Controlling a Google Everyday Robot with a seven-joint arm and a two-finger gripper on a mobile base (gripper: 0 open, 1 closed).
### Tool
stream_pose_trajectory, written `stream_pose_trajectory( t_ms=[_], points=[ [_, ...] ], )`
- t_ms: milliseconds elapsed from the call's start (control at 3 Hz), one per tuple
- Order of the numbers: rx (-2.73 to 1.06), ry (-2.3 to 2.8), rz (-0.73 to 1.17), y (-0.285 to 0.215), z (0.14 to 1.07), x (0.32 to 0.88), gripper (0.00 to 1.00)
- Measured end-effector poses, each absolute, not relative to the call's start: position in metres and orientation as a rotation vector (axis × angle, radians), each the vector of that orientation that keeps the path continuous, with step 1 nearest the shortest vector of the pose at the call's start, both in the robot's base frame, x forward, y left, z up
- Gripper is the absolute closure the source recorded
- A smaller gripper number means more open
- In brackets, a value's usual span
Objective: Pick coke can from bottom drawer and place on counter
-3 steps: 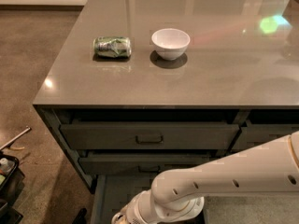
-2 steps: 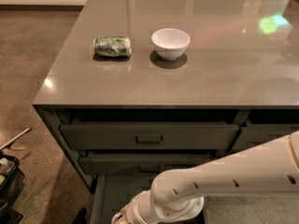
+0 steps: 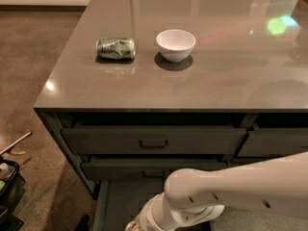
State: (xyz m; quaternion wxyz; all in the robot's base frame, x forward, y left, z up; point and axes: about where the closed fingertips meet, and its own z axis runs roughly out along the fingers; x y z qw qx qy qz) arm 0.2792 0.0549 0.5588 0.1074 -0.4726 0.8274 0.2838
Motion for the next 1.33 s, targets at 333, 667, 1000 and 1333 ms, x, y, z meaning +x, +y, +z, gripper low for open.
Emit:
stream_pose_trajectory(
  t_ms=[333, 667, 1000, 1333],
  points=[
    [-1.432, 2.486, 0.744, 0.037, 0.595, 0.271, 1.0],
    [-1.392, 2.487, 0.686, 0.033, 0.615, 0.273, 1.0],
    [-1.392, 2.487, 0.686, 0.033, 0.615, 0.273, 1.0],
    [-1.398, 2.492, 0.645, 0.03, 0.623, 0.279, 1.0]
  ],
)
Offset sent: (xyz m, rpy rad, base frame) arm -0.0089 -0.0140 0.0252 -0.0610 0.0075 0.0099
